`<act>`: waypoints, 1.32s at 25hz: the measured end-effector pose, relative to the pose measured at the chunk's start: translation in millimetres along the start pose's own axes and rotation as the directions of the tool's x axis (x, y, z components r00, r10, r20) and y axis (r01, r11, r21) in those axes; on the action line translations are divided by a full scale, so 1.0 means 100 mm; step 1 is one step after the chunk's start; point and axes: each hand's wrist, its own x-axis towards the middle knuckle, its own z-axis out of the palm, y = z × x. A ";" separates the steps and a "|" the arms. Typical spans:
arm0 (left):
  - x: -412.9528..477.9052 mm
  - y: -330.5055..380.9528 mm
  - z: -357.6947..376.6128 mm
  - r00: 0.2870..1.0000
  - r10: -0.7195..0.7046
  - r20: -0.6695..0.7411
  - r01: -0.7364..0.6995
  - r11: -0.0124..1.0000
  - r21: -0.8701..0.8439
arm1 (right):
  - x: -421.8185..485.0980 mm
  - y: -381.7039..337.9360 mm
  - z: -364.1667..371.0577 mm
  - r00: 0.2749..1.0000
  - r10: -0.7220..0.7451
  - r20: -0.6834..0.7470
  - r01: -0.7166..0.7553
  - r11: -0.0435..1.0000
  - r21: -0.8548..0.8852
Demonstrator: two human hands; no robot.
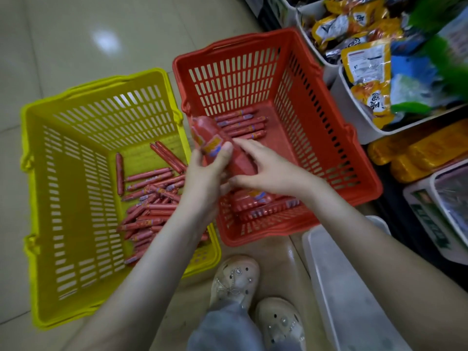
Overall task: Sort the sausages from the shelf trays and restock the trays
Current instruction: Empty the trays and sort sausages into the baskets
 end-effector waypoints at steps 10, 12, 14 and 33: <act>0.38 -0.56 -0.12 0.777 0.449 0.440 -0.438 -0.117 0.892 | 0.36 1.14 0.17 0.811 0.533 0.242 -0.074 0.504 -0.861; 0.39 -0.64 -0.13 0.788 0.379 0.486 -0.400 -0.286 0.871 | 0.40 1.10 0.24 0.789 0.541 0.290 -0.024 0.499 -0.866; 0.36 -0.66 -0.11 0.790 0.344 0.508 -0.358 -0.414 0.837 | 0.37 1.10 0.26 0.768 0.561 0.309 -0.003 0.486 -0.874; -1.62 -2.04 1.52 0.227 -0.196 0.954 -0.929 -0.338 0.151 | -4.49 1.08 0.62 0.259 0.605 -0.753 -0.821 0.548 0.158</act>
